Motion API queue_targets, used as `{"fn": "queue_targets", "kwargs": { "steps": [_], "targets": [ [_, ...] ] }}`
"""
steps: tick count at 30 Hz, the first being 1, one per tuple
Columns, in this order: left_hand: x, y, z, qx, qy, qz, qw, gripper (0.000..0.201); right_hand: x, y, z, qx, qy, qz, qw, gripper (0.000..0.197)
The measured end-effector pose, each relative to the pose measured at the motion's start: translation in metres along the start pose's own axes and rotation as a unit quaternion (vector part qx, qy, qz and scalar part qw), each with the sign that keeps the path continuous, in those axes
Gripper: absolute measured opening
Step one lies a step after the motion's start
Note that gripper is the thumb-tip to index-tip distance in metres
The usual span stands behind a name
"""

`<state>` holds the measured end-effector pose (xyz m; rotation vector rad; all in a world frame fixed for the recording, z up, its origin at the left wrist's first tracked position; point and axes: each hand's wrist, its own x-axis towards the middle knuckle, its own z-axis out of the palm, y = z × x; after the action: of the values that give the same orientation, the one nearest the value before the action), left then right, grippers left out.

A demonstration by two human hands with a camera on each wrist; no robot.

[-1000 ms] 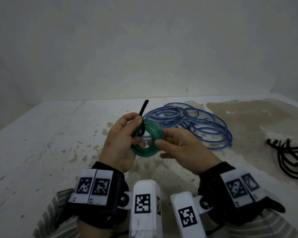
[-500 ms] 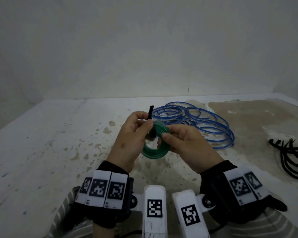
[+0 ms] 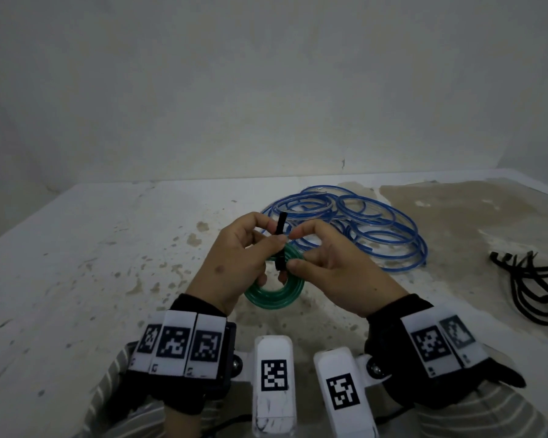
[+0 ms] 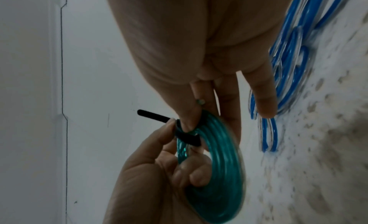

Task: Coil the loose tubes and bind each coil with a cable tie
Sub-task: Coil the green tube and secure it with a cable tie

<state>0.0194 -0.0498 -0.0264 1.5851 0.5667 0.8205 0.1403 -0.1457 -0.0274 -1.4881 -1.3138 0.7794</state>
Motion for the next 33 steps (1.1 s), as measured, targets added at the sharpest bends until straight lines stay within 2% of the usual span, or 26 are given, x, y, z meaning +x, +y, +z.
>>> {"fn": "queue_targets", "kwargs": {
  "steps": [3, 6, 9, 11, 16, 20, 24, 27, 33],
  "targets": [
    [0.0, -0.001, 0.001, -0.009, 0.012, -0.008, 1.0, 0.01, 0.001, -0.001, -0.002, -0.038, 0.0, -0.024, 0.999, 0.026],
    [0.0, -0.004, 0.004, -0.01, 0.006, -0.016, 1.0, 0.015, 0.005, -0.004, -0.005, -0.088, 0.035, -0.075, 0.993, 0.025],
    [-0.001, -0.005, 0.008, 0.002, -0.003, -0.025, 1.0, 0.023, 0.012, -0.008, -0.006, -0.163, 0.073, -0.128, 0.976, 0.014],
    [-0.001, -0.005, 0.009, -0.002, -0.017, -0.041, 0.999, 0.024, 0.016, -0.01, -0.004, -0.16, 0.085, -0.126, 0.975, 0.017],
    [-0.001, -0.005, 0.015, -0.014, -0.046, -0.091, 0.995, 0.02, 0.019, -0.024, -0.009, 0.03, 0.128, -0.068, 0.989, 0.026],
    [-0.001, -0.005, 0.019, -0.026, -0.05, -0.1, 0.993, 0.015, 0.025, -0.033, -0.009, 0.167, 0.106, -0.003, 0.98, 0.029],
    [-0.003, -0.006, 0.017, -0.008, -0.053, -0.11, 0.992, 0.021, 0.036, -0.034, -0.007, 0.185, 0.109, 0.083, 0.973, 0.03],
    [-0.004, -0.007, 0.017, 0.004, -0.061, -0.128, 0.99, 0.02, 0.041, -0.038, -0.009, 0.117, 0.121, 0.141, 0.976, 0.029],
    [0.002, 0.0, 0.024, -0.039, -0.044, -0.13, 0.99, 0.022, 0.051, -0.056, -0.02, 0.081, 0.139, 0.175, 0.971, 0.029]
  ]
}}
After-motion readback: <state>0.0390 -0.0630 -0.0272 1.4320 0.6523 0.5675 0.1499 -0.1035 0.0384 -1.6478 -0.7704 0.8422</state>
